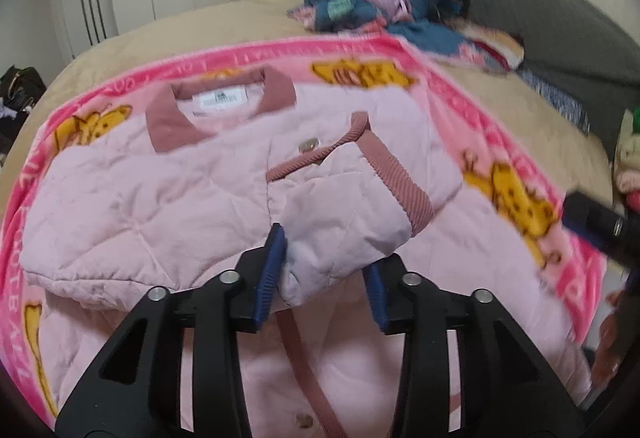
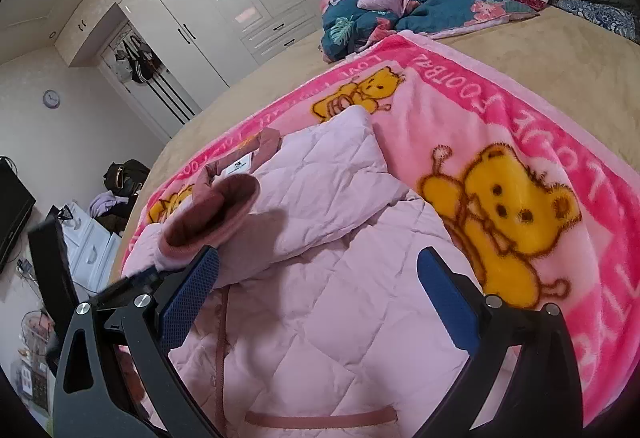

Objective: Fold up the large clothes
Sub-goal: 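Lay the sleeve on the jacket and open the left tool, then grasp the ribbed cuff with the right tool and straighten it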

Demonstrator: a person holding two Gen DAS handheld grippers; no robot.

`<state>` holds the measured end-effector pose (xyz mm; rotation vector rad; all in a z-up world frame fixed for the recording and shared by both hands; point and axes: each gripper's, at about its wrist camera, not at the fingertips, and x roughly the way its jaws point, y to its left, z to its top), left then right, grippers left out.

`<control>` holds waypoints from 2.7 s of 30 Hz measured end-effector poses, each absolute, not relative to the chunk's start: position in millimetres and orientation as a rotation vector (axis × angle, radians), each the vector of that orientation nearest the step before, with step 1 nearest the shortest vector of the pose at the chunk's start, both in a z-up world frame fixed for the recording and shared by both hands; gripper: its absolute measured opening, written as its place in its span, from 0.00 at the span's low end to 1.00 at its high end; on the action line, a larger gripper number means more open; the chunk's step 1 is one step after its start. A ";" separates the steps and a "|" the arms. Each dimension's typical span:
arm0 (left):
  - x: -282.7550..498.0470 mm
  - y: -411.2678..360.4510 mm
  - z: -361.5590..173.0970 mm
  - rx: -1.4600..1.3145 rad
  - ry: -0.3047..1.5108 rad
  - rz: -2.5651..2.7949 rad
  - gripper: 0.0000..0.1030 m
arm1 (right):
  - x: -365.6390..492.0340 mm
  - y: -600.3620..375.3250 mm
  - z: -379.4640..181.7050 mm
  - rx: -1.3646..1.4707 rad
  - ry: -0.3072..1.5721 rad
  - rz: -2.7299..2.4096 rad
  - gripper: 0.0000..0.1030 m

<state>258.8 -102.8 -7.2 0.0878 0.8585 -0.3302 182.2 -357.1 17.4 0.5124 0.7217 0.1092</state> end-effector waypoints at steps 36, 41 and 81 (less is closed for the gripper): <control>223.6 110.8 14.9 -0.169 0.845 0.000 0.91 | 254.6 -235.7 -56.0 0.574 0.971 0.315 0.66; 226.4 121.4 13.3 -0.201 0.836 0.024 0.91 | 252.3 -232.2 -51.6 0.550 0.926 0.337 0.26; 326.8 79.1 1.4 -0.158 0.897 -0.075 0.91 | 315.0 -264.5 35.4 0.230 0.715 0.382 0.16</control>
